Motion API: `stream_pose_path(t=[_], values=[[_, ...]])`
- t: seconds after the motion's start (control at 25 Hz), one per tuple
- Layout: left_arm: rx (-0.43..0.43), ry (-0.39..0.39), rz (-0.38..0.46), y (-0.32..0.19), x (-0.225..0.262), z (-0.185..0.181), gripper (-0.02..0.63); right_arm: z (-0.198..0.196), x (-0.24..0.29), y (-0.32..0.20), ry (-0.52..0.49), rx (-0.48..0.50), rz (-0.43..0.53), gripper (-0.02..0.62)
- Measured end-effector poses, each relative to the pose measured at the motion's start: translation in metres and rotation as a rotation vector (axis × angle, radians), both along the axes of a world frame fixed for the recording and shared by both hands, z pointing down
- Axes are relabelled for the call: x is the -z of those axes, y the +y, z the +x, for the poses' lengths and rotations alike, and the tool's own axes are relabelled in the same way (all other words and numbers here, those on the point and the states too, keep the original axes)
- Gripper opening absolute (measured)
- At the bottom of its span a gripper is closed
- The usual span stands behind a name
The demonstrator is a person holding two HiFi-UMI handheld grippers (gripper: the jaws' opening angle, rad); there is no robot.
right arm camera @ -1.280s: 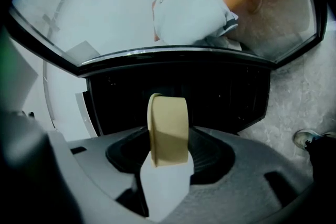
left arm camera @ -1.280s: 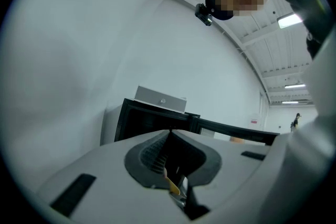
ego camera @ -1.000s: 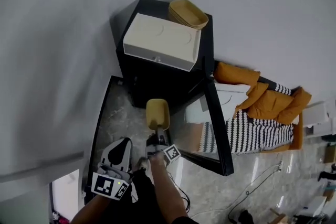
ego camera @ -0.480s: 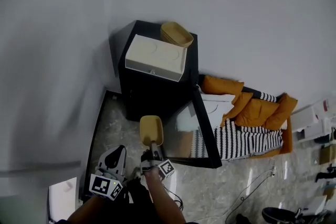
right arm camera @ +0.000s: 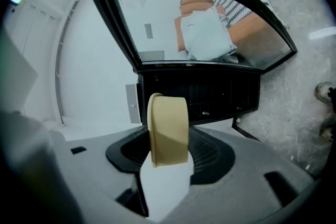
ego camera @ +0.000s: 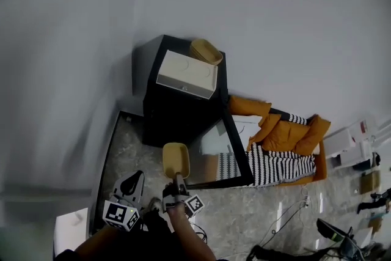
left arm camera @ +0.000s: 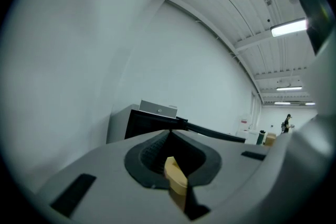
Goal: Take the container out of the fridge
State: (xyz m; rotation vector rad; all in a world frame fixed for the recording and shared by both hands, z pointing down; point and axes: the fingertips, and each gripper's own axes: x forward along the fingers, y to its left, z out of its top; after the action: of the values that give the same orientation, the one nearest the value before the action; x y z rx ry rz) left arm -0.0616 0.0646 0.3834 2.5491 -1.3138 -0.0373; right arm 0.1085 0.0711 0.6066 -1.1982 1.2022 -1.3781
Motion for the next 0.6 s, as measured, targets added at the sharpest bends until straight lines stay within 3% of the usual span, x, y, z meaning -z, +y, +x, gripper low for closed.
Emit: stream_pose_path(t=[0.28,0.6], values=[[-0.063,0.023,0.020,0.018,0.002,-0.021,0.008,-0.019,0.046,0.029,-0.020,-0.063,0.028,0.199],[-0.032,0.025,0.015,0.029,-0.001,-0.031,0.008,-0.017,0.085,0.057,-0.019,-0.052,0.052,0.199]])
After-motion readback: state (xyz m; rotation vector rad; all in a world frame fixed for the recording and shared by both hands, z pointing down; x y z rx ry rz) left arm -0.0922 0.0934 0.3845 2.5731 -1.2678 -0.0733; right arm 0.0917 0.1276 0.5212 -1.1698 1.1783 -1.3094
